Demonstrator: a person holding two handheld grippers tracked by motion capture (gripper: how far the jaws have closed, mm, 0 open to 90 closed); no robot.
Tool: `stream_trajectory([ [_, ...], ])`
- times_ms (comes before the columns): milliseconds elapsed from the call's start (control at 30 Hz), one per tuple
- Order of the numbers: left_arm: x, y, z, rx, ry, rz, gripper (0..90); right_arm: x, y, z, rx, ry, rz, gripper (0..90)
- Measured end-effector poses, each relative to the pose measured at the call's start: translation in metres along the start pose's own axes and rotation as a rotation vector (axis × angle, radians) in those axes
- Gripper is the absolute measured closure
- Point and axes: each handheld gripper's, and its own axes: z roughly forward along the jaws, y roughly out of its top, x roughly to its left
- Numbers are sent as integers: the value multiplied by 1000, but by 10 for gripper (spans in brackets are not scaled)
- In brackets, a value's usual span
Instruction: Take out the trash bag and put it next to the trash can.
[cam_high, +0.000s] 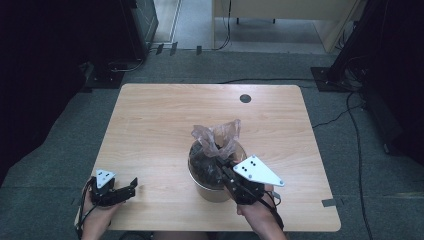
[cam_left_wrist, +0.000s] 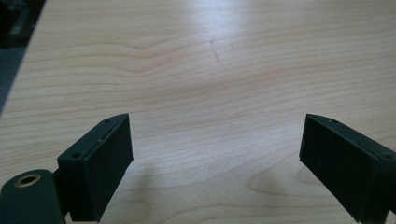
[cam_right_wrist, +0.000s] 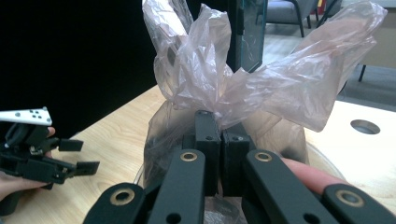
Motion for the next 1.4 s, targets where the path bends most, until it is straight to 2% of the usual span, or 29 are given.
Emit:
stream_trajectory([
  [33, 0, 0, 0, 0, 0, 0, 91, 0, 0, 0, 0, 0, 0, 891],
  [67, 0, -3, 4, 21, 25, 29, 91, 0, 3, -1, -5, -1, -5, 890],
  [100, 0, -3, 4, 21, 25, 29, 91, 0, 5, -1, -8, -1, -8, 891],
  [133, 1, -5, 8, 50, 29, 33, 91, 0, 7, -2, -12, -3, -10, 890],
  [167, 2, -5, 9, 54, 22, 11, 86, 0, 9, -2, -16, -3, -12, 891],
  [267, 2, -4, 10, 51, 39, -7, 86, -1, 15, -3, -30, -6, -20, 890],
  [433, 1, -4, 11, 51, 48, -17, 86, -2, 27, -7, -65, -10, -19, 890],
  [633, 1, -4, 11, 51, 49, -17, 87, -11, 49, -15, -118, -39, -30, 888],
  [867, 1, -4, 11, 51, 49, -17, 87, -35, 71, -22, -166, -86, -48, 887],
  [1067, 1, -4, 11, 51, 48, -15, 87, -61, 79, -22, -175, -153, -43, 887],
  [1233, 1, -4, 11, 51, 48, -17, 87, -85, 74, -15, -153, -200, -16, 887],
  [1400, 1, -4, 11, 51, 48, -16, 87, -104, 56, 3, -94, -233, 5, 887],
])
